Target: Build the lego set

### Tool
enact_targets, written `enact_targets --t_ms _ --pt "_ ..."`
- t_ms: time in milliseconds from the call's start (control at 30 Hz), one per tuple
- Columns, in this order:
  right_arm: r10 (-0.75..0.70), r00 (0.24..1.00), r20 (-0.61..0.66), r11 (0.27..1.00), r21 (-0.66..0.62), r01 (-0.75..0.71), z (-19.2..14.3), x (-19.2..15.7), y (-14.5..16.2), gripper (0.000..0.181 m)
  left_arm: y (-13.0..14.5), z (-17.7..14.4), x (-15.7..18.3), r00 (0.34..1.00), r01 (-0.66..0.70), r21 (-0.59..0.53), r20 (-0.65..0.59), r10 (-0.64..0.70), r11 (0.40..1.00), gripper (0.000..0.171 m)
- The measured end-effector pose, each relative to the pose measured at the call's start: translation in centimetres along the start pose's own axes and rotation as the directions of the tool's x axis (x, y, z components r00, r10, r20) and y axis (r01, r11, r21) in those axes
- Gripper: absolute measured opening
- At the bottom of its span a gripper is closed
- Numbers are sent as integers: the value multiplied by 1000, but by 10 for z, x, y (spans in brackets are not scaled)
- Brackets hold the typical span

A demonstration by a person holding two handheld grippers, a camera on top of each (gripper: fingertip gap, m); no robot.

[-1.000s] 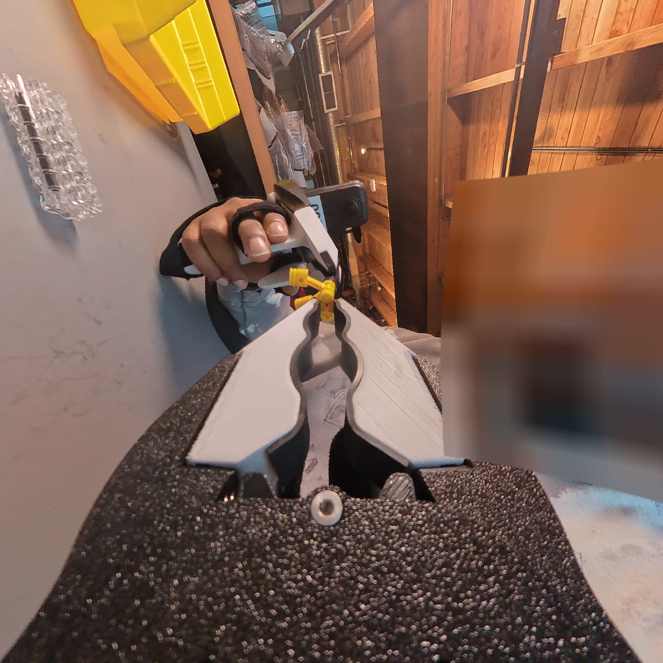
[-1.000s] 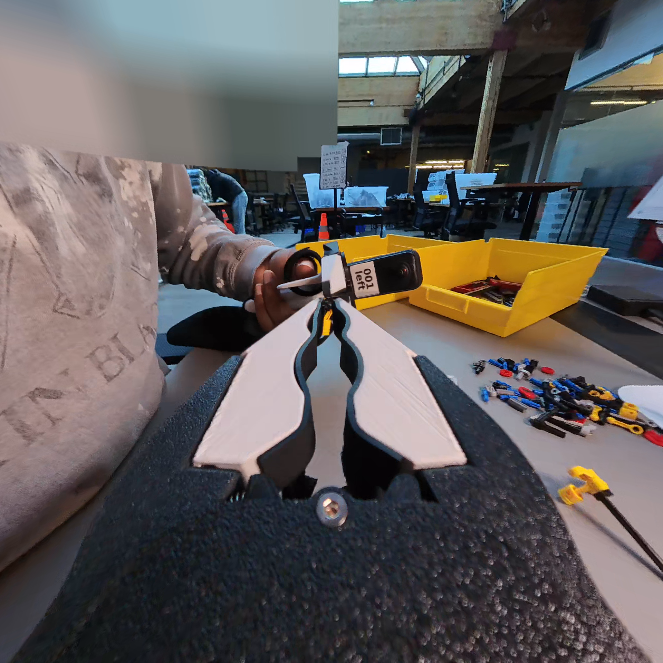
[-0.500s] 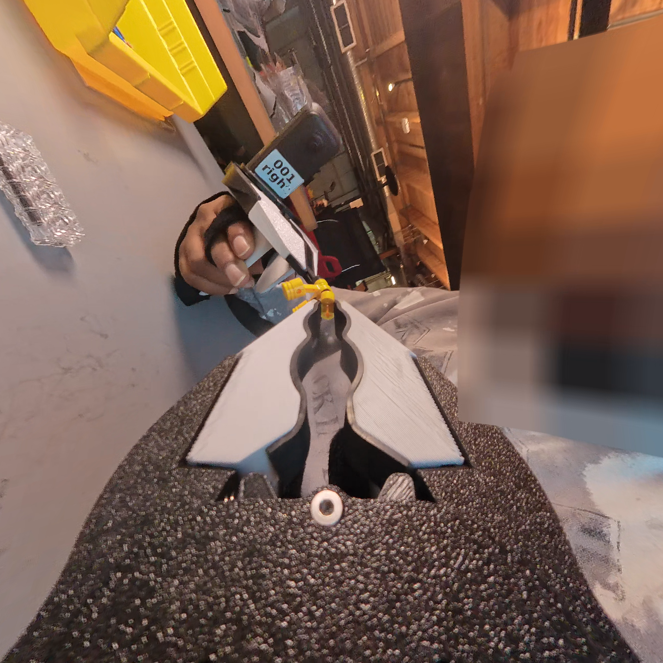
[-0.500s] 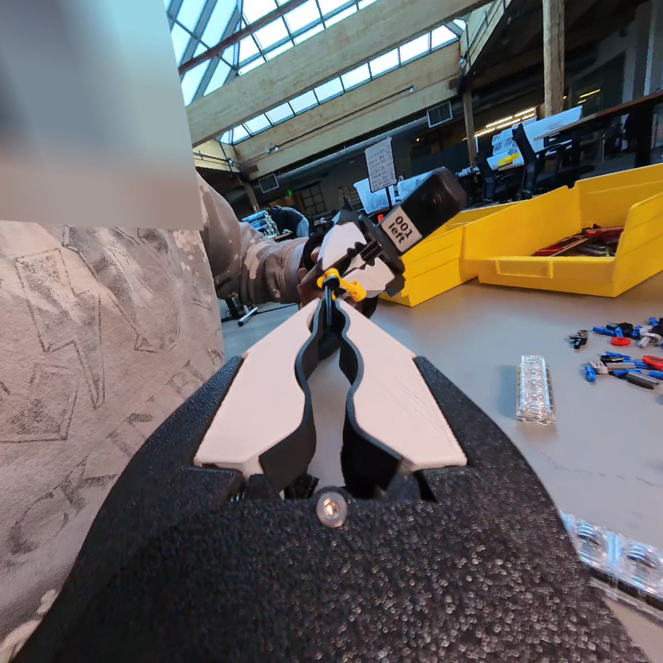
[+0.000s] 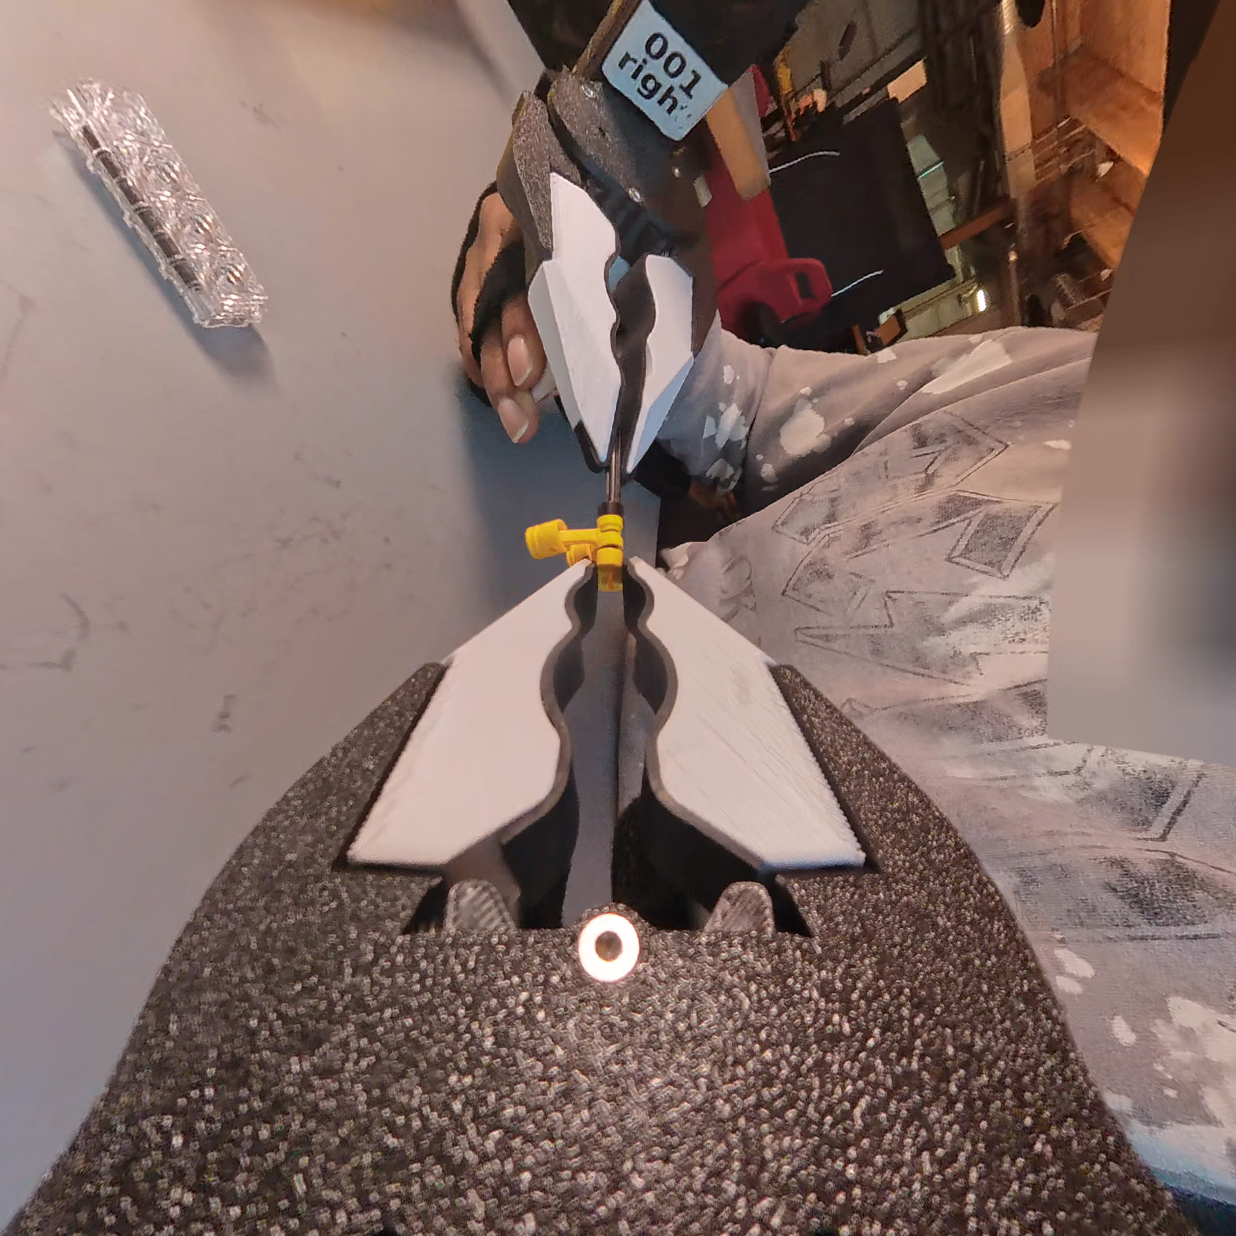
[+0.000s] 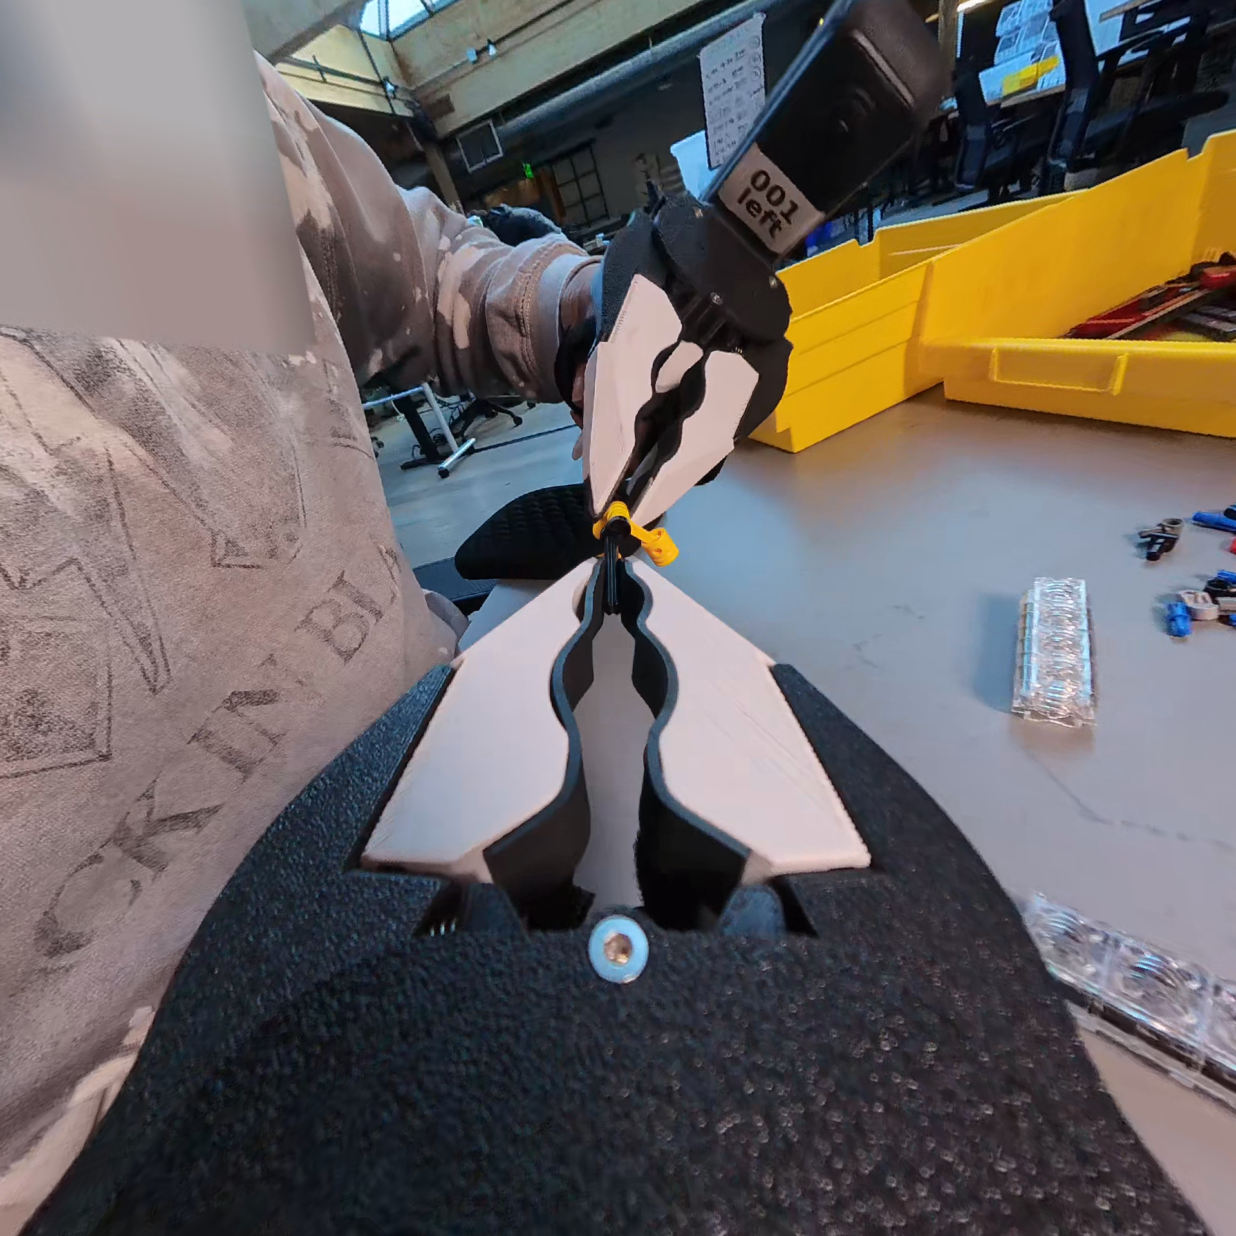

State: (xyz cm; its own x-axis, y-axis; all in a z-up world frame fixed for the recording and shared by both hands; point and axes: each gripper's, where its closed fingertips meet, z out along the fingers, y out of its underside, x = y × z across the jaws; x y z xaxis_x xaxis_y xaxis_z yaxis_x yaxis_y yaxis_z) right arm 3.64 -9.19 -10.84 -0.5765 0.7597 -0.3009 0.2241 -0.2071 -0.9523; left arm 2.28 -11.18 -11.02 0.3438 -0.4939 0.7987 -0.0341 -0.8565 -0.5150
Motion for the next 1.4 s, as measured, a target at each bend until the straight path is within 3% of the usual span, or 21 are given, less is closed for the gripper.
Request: enact_targets --t_ms 567,700,1067,1167,1400 --pt "27 999 23 978 -205 -22 11 -7 31 3 34 13 -16 957 -187 -253 172 234 949 6" --pt "16 1000 19 974 -226 -12 12 -8 34 3 37 16 -18 961 -171 -257 168 218 951 6" --pt "28 1000 4 977 -211 -26 10 -4 33 3 29 17 -19 980 -113 -142 145 134 983 5" --pt "37 999 4 994 -105 -36 4 -1 15 3 9 10 -9 980 -155 -42 123 159 987 7" --pt "78 996 37 981 177 -83 -17 1 -30 2 -40 1 18 911 -390 145 203 358 909 12"
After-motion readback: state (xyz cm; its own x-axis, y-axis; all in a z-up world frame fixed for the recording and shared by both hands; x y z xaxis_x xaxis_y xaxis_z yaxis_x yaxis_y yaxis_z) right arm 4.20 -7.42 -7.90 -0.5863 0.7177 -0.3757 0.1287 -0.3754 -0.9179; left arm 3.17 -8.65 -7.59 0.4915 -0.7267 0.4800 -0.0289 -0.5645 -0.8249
